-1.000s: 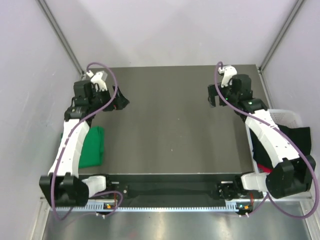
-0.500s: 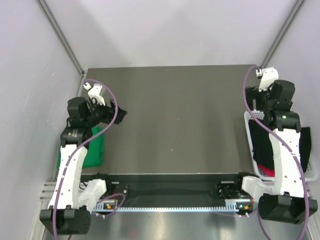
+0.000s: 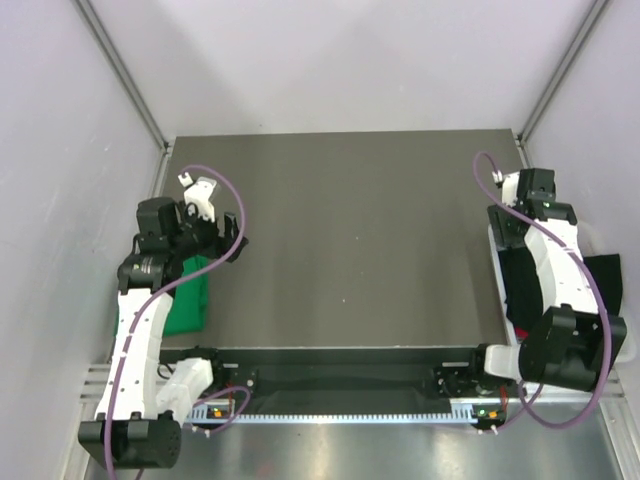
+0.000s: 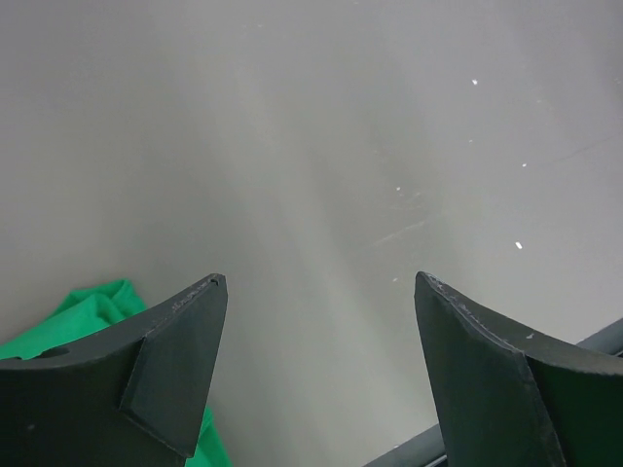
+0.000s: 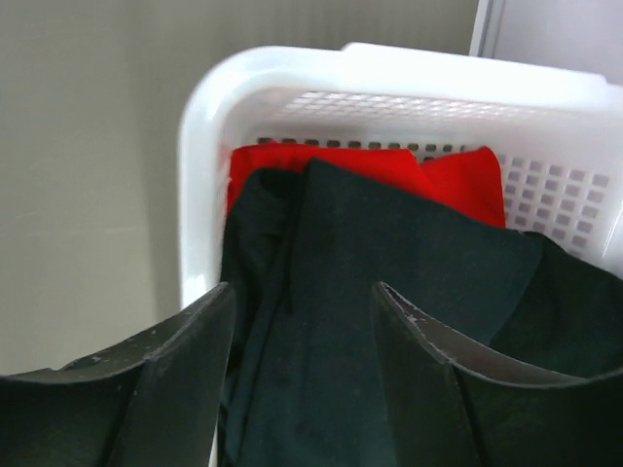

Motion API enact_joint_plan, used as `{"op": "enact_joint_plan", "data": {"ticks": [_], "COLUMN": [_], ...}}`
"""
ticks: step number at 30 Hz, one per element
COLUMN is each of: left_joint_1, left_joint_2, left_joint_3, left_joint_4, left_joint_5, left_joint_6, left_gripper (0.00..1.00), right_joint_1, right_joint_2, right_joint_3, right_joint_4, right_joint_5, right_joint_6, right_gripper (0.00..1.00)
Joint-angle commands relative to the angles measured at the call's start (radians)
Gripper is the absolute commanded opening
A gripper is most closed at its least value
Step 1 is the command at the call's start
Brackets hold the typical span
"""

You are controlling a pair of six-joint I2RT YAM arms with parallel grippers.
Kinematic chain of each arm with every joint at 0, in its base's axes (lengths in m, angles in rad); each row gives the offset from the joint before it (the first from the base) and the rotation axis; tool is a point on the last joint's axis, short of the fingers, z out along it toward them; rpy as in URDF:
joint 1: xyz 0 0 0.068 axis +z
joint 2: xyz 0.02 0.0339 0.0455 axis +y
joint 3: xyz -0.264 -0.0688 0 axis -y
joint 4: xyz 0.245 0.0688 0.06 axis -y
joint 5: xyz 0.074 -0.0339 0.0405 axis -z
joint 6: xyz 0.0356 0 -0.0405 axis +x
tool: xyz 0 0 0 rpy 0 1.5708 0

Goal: Fold and stack the t-shirts
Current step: Grab the tshirt from the pile

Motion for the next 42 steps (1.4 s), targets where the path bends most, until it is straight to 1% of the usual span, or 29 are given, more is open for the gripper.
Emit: {"op": "enact_joint_plan", "data": {"ticks": [1,7,14,15,16,17,19,22,25,26,28,29,31,32,34,35,36,37,38,39,40,41,42], "left_joint_1": [0.000,0.002,0.002,0.000,0.002,0.003,0.000,0.002,0.002,0.002,0.002,0.002,0.002,0.002,0.002,0.003,0.002,0.002,0.000,0.002,0.003,0.003,0.003], "left_joint_2": [-0.015,0.004,0.011,0.013,0.014,0.013,0.014,0.019,0.027,0.030,0.036,0.037,0.042,0.044,0.045,0.051,0.054,0.060,0.073,0.079,0.090,0.090,0.090], "left_joint_3": [0.002,0.014,0.029,0.031,0.032,0.037,0.043,0.048,0.060,0.064,0.075,0.084,0.094,0.103,0.124,0.130,0.138,0.152,0.160,0.169,0.189,0.189,0.187], "left_joint_4": [-0.012,-0.009,-0.015,-0.016,-0.018,-0.020,-0.023,-0.018,-0.007,-0.007,0.005,0.005,0.019,0.023,0.028,0.031,0.033,0.033,0.028,0.023,0.019,0.019,0.017], "left_joint_5": [-0.024,-0.028,-0.048,-0.050,-0.051,-0.056,-0.065,-0.068,-0.056,-0.050,-0.032,-0.016,0.017,0.034,0.047,0.057,0.061,0.070,0.079,0.081,0.087,0.088,0.088], "left_joint_6": [0.040,0.031,0.031,0.031,0.032,0.031,0.032,0.034,0.028,0.023,0.009,0.005,0.006,-0.009,-0.011,-0.012,-0.015,-0.024,-0.031,-0.035,-0.049,-0.049,-0.049], "left_gripper": [0.82,0.82,0.81,0.81,0.81,0.81,0.80,0.79,0.78,0.78,0.79,0.80,0.80,0.81,0.81,0.80,0.80,0.79,0.79,0.78,0.77,0.77,0.77], "right_joint_1": [-0.024,-0.036,-0.059,-0.061,-0.068,-0.071,-0.073,-0.071,-0.070,-0.071,-0.068,-0.067,-0.051,-0.044,-0.032,-0.028,-0.027,-0.025,-0.024,-0.025,-0.025,-0.025,-0.025], "right_joint_2": [0.017,0.049,0.107,0.110,0.112,0.103,0.078,0.002,-0.091,-0.133,-0.170,-0.199,-0.213,-0.210,-0.195,-0.172,-0.155,-0.143,-0.114,-0.103,-0.102,-0.101,-0.112], "right_joint_3": [0.018,-0.013,-0.017,-0.016,-0.013,-0.004,0.012,0.088,0.219,0.295,0.375,0.456,0.545,0.644,0.755,0.865,0.924,0.981,1.081,1.123,1.200,1.201,1.193], "right_joint_4": [0.024,0.042,0.039,0.038,0.035,0.036,0.033,-0.001,-0.025,-0.030,-0.037,-0.044,-0.056,-0.073,-0.105,-0.110,-0.114,-0.126,-0.125,-0.119,-0.044,-0.044,0.026], "right_joint_5": [0.046,0.047,0.044,0.044,0.044,0.049,0.065,0.075,0.078,0.075,0.056,0.038,0.010,-0.011,-0.059,-0.083,-0.106,-0.141,-0.202,-0.238,-0.416,-0.418,-0.463], "right_joint_6": [0.006,0.007,0.004,0.004,0.007,0.009,0.010,0.003,-0.028,-0.039,-0.074,-0.082,-0.106,-0.109,-0.126,-0.125,-0.126,-0.131,-0.128,-0.122,-0.100,-0.100,-0.074], "right_gripper": [0.56,0.51,0.39,0.35,0.29,0.14,0.01,0.00,0.00,0.00,0.00,0.00,0.00,0.00,0.00,0.00,0.00,0.00,0.00,0.00,0.00,0.00,0.00]}}
